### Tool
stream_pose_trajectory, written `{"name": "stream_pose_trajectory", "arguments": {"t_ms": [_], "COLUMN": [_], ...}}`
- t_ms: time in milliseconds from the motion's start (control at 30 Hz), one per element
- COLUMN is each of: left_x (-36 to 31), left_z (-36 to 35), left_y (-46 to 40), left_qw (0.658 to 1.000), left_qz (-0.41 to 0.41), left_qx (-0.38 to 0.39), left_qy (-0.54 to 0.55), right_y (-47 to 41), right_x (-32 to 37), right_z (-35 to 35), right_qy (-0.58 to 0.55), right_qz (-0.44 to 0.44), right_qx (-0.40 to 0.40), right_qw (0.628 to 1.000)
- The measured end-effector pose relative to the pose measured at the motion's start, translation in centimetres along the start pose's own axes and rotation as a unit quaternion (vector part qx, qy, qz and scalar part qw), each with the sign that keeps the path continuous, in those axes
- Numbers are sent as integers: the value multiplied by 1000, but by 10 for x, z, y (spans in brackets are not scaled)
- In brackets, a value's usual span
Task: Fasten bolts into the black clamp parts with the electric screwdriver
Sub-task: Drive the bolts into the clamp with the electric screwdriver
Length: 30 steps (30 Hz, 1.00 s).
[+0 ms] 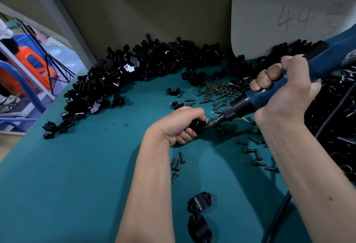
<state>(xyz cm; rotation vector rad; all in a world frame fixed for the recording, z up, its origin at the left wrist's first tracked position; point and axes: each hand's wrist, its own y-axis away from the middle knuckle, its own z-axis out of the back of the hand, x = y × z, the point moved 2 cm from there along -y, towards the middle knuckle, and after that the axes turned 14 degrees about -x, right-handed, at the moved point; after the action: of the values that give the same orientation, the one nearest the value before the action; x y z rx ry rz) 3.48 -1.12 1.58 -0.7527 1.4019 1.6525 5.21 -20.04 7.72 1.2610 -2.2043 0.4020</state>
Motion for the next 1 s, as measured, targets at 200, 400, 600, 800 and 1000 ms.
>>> {"name": "stream_pose_trajectory", "arguments": {"t_ms": [200, 400, 600, 800, 1000], "left_x": [1, 2, 0, -3, -5], "left_z": [1, 3, -4, -17, -26], "left_y": [0, 0, 1, 3, 7], "left_qw": [1000, 999, 1000, 998, 990], "left_qz": [11, 25, -12, -52, -69], "left_qx": [-2, 16, -4, 22, 103], "left_qy": [25, 46, 0, 34, 64], "right_y": [3, 2, 0, -10, -19], "right_x": [2, 4, 5, 18, 33], "right_z": [-3, -4, -4, -2, -1], "right_qy": [-6, -10, 19, 24, 19], "right_qz": [18, 5, -9, -14, -69], "right_qx": [-2, 5, -7, -3, 72], "right_qw": [1000, 1000, 1000, 1000, 995]}}
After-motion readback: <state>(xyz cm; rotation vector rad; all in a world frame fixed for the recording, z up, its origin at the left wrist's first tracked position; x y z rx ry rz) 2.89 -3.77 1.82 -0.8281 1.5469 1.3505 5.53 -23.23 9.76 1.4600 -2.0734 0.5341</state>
